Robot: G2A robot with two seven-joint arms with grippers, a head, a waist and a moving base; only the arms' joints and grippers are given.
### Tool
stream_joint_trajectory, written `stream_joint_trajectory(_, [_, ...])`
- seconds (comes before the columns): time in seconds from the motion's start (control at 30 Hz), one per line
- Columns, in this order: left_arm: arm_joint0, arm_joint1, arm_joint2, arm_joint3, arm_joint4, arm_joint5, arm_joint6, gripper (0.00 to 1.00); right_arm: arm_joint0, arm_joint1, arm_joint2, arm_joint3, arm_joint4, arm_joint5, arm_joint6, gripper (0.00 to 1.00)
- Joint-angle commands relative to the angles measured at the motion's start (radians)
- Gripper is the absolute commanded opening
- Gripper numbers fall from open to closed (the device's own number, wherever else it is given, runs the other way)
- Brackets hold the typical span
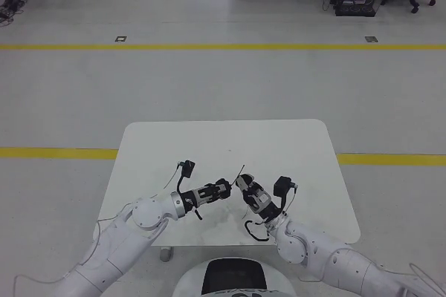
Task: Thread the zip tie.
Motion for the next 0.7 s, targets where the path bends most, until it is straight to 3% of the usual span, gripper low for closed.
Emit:
stream_joint_trajectory(0.0, [0.0,0.0,0.0,-0.001,0.0,0.0,-0.001,0.0,-0.001,0.001,0.002,0.002,-0.001,0.0,0.002,0.0])
stream_joint_trajectory(0.67, [0.005,0.001,-0.003,-0.003,0.005,0.002,-0.005,0.0,-0.021,-0.004,0.038,0.014,-0.027,0.0,0.015,0.0])
